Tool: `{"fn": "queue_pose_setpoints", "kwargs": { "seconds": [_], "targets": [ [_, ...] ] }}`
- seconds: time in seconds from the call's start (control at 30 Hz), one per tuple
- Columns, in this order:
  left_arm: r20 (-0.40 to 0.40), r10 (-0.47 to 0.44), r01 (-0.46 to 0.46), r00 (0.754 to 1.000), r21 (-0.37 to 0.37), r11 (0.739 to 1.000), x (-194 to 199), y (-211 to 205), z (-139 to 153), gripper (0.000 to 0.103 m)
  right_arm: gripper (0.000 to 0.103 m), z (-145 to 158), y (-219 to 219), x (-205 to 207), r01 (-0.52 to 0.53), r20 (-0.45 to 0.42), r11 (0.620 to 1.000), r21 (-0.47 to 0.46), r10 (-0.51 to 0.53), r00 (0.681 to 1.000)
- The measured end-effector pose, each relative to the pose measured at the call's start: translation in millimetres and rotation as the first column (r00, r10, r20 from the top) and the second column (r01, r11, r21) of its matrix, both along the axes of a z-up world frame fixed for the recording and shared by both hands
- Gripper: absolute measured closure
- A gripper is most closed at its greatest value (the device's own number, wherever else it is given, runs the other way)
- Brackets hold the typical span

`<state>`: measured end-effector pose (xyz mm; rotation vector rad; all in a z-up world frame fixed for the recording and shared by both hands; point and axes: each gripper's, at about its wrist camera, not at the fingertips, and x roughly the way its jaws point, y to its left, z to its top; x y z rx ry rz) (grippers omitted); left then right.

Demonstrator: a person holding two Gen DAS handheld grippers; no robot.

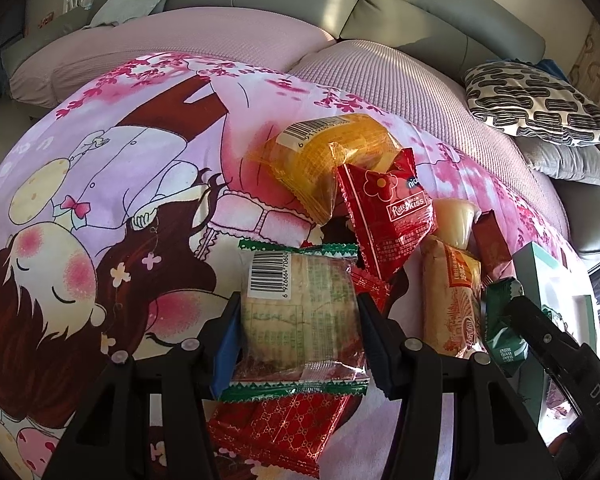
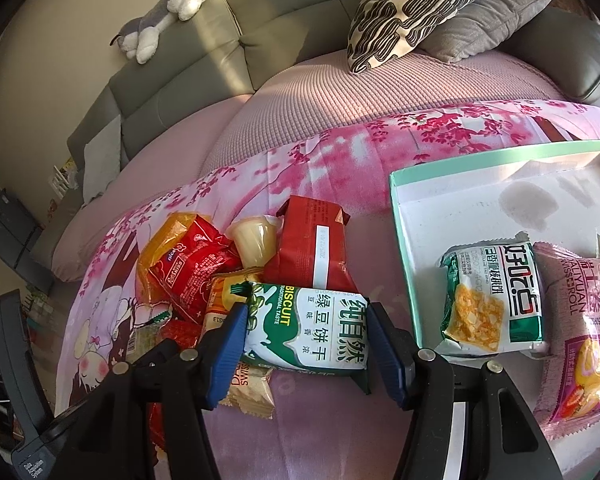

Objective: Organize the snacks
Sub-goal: 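Grasp the clear biscuit pack with the left tool while the right tool grasps the green biscuit bag, then carry the clear pack and green biscuit bag into the green-rimmed box and open both tools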

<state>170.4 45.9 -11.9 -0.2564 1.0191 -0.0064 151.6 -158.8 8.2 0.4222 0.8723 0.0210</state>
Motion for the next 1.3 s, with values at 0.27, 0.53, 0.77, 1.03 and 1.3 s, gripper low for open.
{"fn": "queue_pose_setpoints", "kwargs": {
  "seconds": [0.27,0.53,0.77,1.03,1.3],
  "targets": [
    [0.009,0.002,-0.002,1.0,0.001,1.0,-1,1,6,0.048,0.04,4,-1,-3,0.003,0.014,1.0,-0.001,-0.003,1.0],
    [0.067,-0.003,0.003,0.998,0.006,1.0,-6,-1,26,0.048,0.04,15,-3,-7,0.006,0.039,1.0,0.006,-0.007,0.999],
    [0.122,-0.033,0.031,0.992,0.012,0.999,-10,-13,46,0.048,0.04,29,-10,-12,0.015,0.071,1.0,0.011,-0.016,0.997],
    [0.173,-0.118,0.118,0.978,0.01,0.993,-14,-54,65,0.048,0.04,48,-54,-26,0.12,0.114,0.993,-0.013,-0.118,0.987],
    [0.241,-0.213,0.222,0.947,-0.011,0.975,-7,-111,83,0.048,0.04,56,-130,-48,0.302,0.13,0.952,-0.047,-0.294,0.947]
  ]
}}
